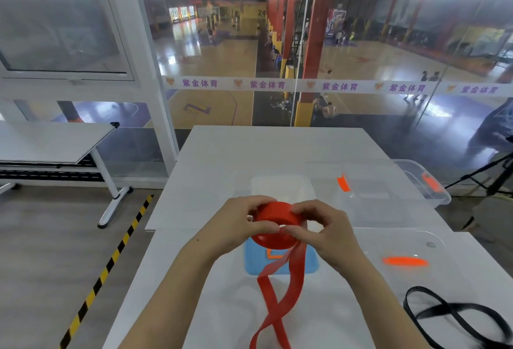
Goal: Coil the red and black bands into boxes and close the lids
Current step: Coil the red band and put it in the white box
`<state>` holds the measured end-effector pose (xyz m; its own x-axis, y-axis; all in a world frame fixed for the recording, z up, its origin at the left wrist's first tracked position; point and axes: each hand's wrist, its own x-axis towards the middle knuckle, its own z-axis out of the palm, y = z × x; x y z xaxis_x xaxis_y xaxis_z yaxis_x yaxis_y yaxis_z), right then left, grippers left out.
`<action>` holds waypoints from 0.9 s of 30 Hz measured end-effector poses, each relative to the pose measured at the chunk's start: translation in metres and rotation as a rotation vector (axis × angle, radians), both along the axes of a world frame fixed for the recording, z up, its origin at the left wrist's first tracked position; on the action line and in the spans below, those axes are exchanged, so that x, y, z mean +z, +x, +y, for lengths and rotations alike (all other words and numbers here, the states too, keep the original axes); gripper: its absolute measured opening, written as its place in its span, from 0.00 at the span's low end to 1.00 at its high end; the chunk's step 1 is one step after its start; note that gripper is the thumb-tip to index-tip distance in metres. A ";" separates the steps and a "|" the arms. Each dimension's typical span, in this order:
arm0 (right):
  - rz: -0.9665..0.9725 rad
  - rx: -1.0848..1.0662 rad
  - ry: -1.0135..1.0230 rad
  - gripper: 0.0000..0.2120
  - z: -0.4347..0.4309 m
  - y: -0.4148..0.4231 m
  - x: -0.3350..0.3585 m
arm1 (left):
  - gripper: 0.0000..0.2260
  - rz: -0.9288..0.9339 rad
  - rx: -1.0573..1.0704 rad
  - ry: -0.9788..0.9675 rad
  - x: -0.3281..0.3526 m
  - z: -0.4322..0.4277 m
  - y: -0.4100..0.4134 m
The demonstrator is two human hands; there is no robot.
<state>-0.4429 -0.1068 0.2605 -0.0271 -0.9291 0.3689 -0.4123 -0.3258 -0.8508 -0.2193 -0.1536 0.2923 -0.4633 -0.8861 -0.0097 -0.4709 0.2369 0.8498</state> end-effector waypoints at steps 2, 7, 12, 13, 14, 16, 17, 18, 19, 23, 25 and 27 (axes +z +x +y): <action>0.063 0.039 -0.003 0.16 0.000 -0.003 0.003 | 0.18 -0.110 -0.034 -0.055 0.006 0.002 0.000; 0.113 0.076 0.012 0.16 0.001 -0.006 0.003 | 0.16 -0.133 -0.047 -0.017 0.008 0.003 0.000; -0.143 0.058 0.110 0.17 0.000 -0.012 -0.009 | 0.12 0.144 0.007 0.037 0.000 0.003 -0.003; -0.189 0.046 0.119 0.17 0.000 -0.013 -0.014 | 0.12 0.211 0.023 0.058 -0.001 0.004 -0.003; -0.244 0.031 0.127 0.18 0.001 -0.013 -0.018 | 0.12 0.270 0.032 0.082 -0.002 0.005 -0.003; -0.331 0.002 0.134 0.18 0.001 -0.012 -0.024 | 0.12 0.354 0.036 0.121 -0.002 0.006 -0.006; -0.341 -0.009 0.136 0.18 0.001 -0.011 -0.025 | 0.12 0.383 0.043 0.134 -0.003 0.007 -0.007; -0.339 -0.015 0.135 0.18 0.000 -0.010 -0.026 | 0.12 0.410 0.057 0.143 -0.003 0.008 -0.009; -0.336 -0.018 0.129 0.18 0.000 -0.009 -0.025 | 0.11 0.440 0.072 0.154 -0.004 0.009 -0.010; -0.313 -0.038 0.082 0.19 -0.002 -0.012 -0.014 | 0.11 0.433 0.064 0.182 -0.006 0.008 -0.009; -0.250 -0.023 0.067 0.19 -0.002 -0.016 -0.006 | 0.13 0.336 0.032 0.184 -0.005 0.003 -0.005; -0.166 0.002 0.059 0.17 -0.003 -0.019 0.002 | 0.19 0.231 0.014 0.150 -0.002 -0.002 -0.002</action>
